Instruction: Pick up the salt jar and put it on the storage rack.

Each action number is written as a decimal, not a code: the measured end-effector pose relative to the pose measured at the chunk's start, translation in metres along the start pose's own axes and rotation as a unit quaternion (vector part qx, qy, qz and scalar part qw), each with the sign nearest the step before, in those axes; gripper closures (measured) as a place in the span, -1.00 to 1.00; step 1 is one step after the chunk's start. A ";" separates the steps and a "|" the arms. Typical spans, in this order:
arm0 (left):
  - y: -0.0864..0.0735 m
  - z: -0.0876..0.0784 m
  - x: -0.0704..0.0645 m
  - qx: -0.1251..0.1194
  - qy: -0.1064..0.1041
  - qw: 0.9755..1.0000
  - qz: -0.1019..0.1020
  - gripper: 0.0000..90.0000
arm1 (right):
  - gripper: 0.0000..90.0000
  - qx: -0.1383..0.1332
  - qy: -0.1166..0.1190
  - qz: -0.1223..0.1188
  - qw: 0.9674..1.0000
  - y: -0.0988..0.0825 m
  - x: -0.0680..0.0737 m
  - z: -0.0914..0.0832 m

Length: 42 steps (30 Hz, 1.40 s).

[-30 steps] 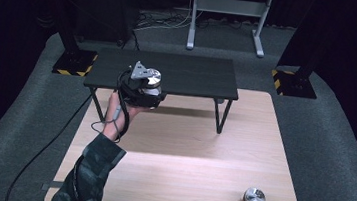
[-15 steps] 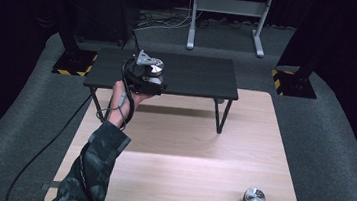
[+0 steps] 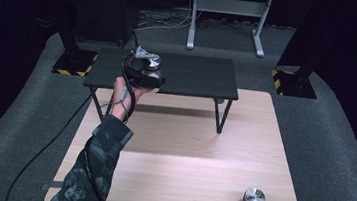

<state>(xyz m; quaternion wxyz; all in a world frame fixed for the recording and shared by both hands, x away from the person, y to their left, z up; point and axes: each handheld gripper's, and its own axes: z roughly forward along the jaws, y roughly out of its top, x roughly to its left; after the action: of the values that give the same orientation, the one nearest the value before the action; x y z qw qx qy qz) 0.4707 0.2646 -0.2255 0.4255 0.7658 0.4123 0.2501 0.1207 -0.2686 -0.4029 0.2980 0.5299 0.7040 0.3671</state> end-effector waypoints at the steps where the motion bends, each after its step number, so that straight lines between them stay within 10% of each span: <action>1: 0.000 0.002 0.001 0.001 0.000 1.000 -0.002 -0.32 | -1.00 0.000 0.000 0.001 1.000 0.000 0.000 0.000; 38: -0.004 0.020 0.009 -0.013 0.003 1.000 -0.019 -0.33 | -1.00 0.000 0.000 0.004 1.000 0.000 -0.002 0.000; 42: -0.005 0.017 0.007 -0.013 0.004 1.000 -0.017 -0.73 | -1.00 -0.001 0.001 0.004 1.000 -0.001 -0.002 -0.001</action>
<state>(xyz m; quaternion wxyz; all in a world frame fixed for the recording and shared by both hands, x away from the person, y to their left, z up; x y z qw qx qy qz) 0.4847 0.2648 -0.2383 0.4381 0.7520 0.4239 0.2508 0.1205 -0.2711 -0.4032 0.2964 0.5323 0.7018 0.3693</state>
